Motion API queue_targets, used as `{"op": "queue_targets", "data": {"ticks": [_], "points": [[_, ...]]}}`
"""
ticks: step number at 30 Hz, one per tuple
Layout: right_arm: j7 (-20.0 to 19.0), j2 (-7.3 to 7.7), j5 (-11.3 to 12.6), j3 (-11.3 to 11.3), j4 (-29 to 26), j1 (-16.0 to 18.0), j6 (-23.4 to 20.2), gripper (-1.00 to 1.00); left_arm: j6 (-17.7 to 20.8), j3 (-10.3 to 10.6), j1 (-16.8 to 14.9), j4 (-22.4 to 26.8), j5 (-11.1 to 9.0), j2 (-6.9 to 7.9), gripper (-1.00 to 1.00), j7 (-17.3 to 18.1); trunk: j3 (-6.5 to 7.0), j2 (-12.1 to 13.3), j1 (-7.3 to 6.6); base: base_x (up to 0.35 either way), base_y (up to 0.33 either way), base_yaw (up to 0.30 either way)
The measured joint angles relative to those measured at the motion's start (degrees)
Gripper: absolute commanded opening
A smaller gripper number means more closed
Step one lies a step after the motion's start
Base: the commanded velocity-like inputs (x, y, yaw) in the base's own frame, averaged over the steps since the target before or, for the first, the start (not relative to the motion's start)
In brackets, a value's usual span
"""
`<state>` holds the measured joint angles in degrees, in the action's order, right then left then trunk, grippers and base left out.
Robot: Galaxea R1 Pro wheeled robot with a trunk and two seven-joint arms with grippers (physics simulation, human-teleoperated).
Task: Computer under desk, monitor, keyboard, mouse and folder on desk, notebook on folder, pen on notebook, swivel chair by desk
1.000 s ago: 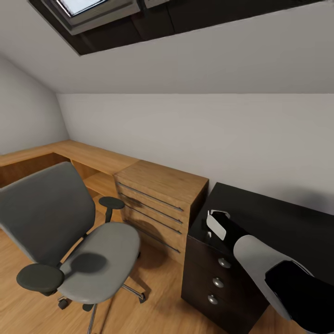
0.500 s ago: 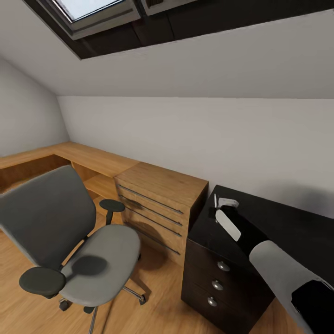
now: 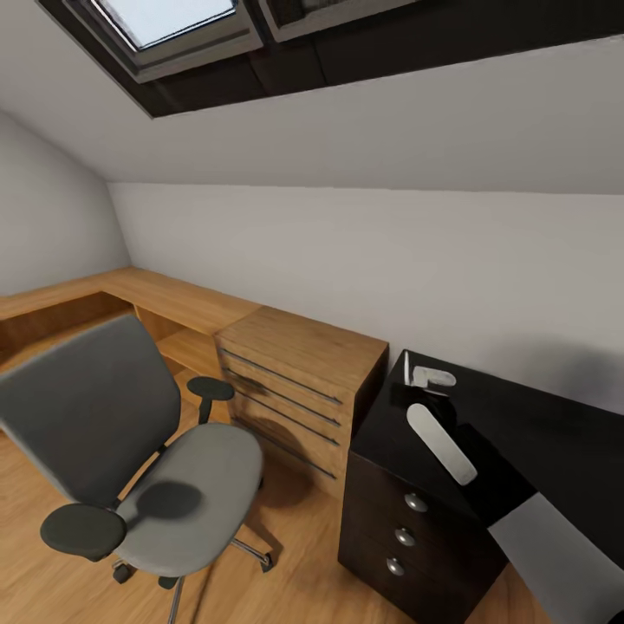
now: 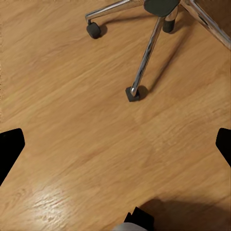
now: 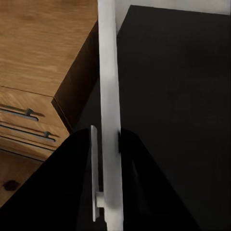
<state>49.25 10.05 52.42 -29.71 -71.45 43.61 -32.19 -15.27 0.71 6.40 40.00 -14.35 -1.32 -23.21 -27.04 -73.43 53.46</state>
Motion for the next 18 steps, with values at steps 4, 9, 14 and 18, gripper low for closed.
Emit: {"op": "queue_targets", "data": {"ticks": [4,9,14,18], "points": [[0.28,0.12,1.37,-0.02,-1.68,-0.79,-0.03,-1.0,0.0,0.0,0.0,0.0,-0.04,0.0,1.0,0.01,0.72,1.61,-0.88,0.0,0.0,0.0],[4.84,0.19,2.4,0.07,-3.37,-1.59,0.5,-1.0,-0.01,0.0,-0.01,-0.02,-0.06,0.0,1.0,0.14,1.62,3.61,-1.98,0.0,0.0,-0.153],[5.03,0.19,2.47,0.1,-3.32,-1.6,0.56,-1.0,-0.01,0.0,-0.01,-0.02,-0.06,0.0,1.0,0.19,2.52,5.62,-3.08,0.0,0.0,-0.26],[5.01,0.19,2.72,0.15,-3.22,-1.6,0.61,-1.0,-0.01,0.0,-0.01,-0.04,-0.06,0.0,1.0,0.2,3.24,7.23,-3.95,0.0,0.0,-0.285]]}}
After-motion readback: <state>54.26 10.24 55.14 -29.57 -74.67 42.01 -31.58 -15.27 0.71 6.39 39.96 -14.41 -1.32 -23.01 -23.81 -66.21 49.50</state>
